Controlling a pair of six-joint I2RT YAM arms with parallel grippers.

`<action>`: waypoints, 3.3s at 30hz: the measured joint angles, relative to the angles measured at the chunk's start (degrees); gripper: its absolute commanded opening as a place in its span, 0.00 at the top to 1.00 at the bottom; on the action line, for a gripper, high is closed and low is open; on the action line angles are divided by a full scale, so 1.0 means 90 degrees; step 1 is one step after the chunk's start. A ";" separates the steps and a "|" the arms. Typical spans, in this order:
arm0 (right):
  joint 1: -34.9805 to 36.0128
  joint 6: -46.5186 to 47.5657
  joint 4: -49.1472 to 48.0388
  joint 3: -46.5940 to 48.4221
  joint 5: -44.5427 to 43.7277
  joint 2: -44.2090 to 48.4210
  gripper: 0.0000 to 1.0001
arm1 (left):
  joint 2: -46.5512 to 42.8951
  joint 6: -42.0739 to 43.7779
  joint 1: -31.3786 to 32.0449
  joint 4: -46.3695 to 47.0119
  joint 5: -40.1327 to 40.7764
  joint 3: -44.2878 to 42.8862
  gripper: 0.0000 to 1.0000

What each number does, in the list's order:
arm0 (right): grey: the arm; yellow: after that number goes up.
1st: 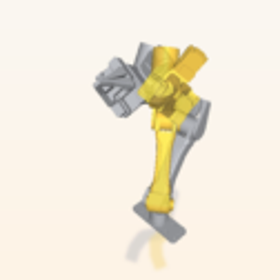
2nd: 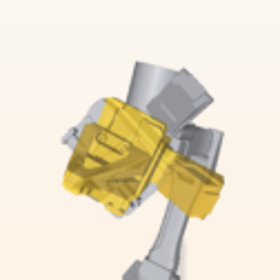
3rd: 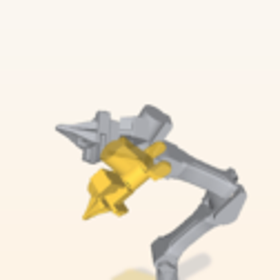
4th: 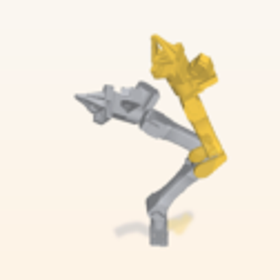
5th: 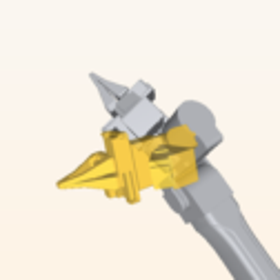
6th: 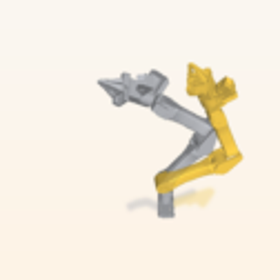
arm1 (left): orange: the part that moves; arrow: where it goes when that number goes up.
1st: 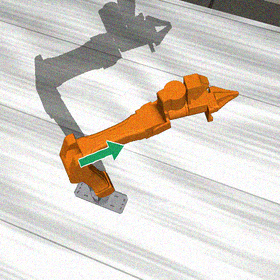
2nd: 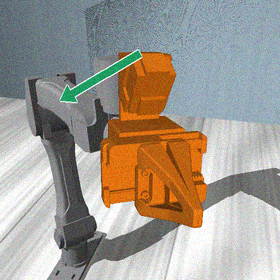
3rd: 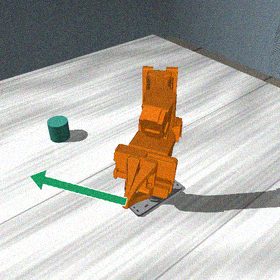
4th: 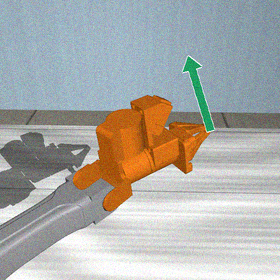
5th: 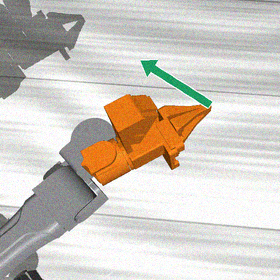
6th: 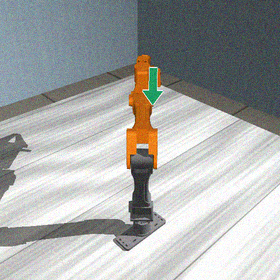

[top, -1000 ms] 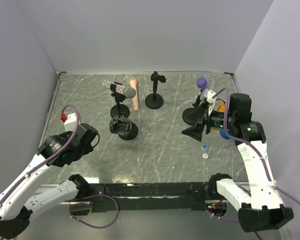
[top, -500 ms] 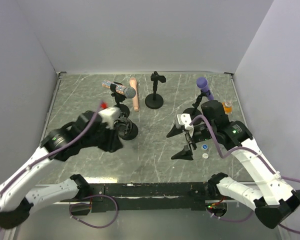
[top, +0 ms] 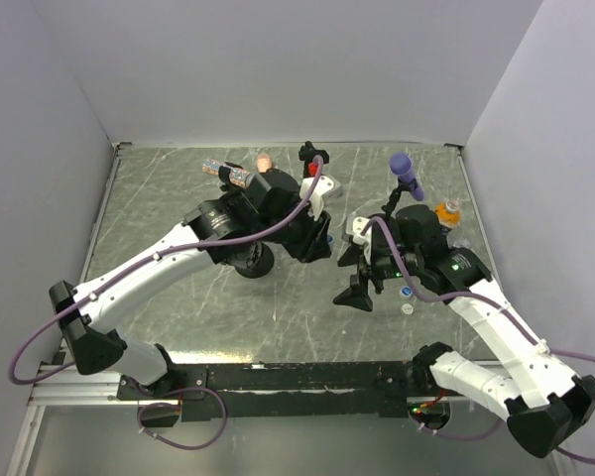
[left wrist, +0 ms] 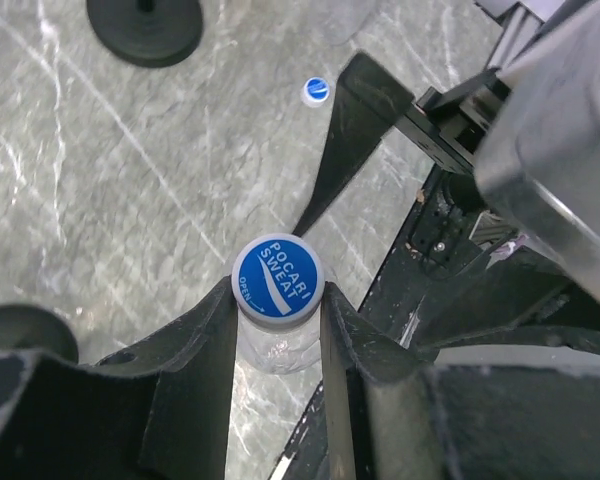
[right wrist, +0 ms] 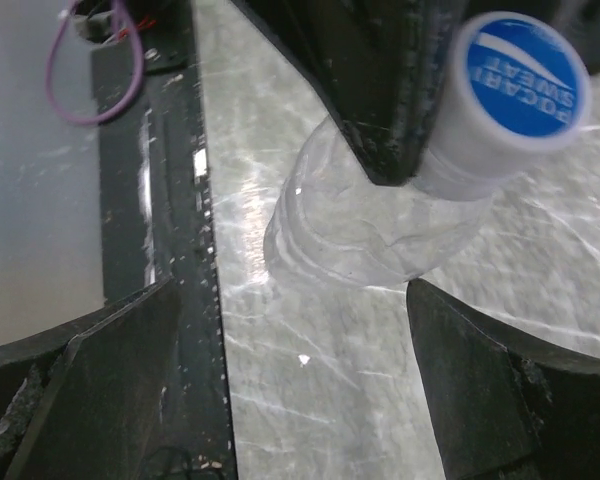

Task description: Unscrew the bottle caps

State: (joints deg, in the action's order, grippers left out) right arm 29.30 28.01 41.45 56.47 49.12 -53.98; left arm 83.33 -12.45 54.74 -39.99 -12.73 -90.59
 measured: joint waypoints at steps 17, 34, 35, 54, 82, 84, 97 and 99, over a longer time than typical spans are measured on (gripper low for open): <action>-0.0823 -0.1141 -0.0610 0.0080 0.0920 -0.0236 0.01 | 0.0236 0.0112 0.0000 0.0454 -0.0617 -0.0410 0.93; -0.1039 -0.2137 -0.1287 0.0083 0.1297 -0.0551 0.62 | -0.0170 -0.0418 -0.0141 0.2135 -0.0809 0.0469 0.09; -0.1052 -0.2137 -0.1294 0.0083 0.1302 -0.0529 0.62 | -0.0257 -0.0464 -0.0199 0.2135 -0.0721 0.0563 0.04; -0.1678 -0.3997 -0.1574 0.0461 0.0342 -0.0432 0.60 | -0.2635 -0.0631 0.0760 0.4996 0.0245 0.4437 0.03; -0.1768 -0.5246 -0.1989 0.0024 -0.0313 -0.0085 0.36 | 0.0364 -0.0911 0.1440 0.5098 0.2951 0.2611 0.69; -0.1773 -0.5238 -0.1984 0.0010 -0.0289 -0.0080 0.19 | 0.0359 -0.0913 0.1440 0.5078 0.2946 0.2611 0.70; -0.2497 -0.2752 -0.0935 0.0471 0.0685 0.0279 0.01 | -0.1005 -0.0146 0.1001 0.4158 0.1984 0.3997 0.71; -0.2603 -0.1875 -0.0316 0.0818 0.1122 0.0219 0.01 | -0.1416 0.0194 0.0998 0.3840 0.1710 0.4226 0.71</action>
State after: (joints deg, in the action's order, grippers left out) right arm 5.87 11.14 38.61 63.83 59.22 -52.01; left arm 70.59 -10.70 63.72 -5.43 2.66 -52.56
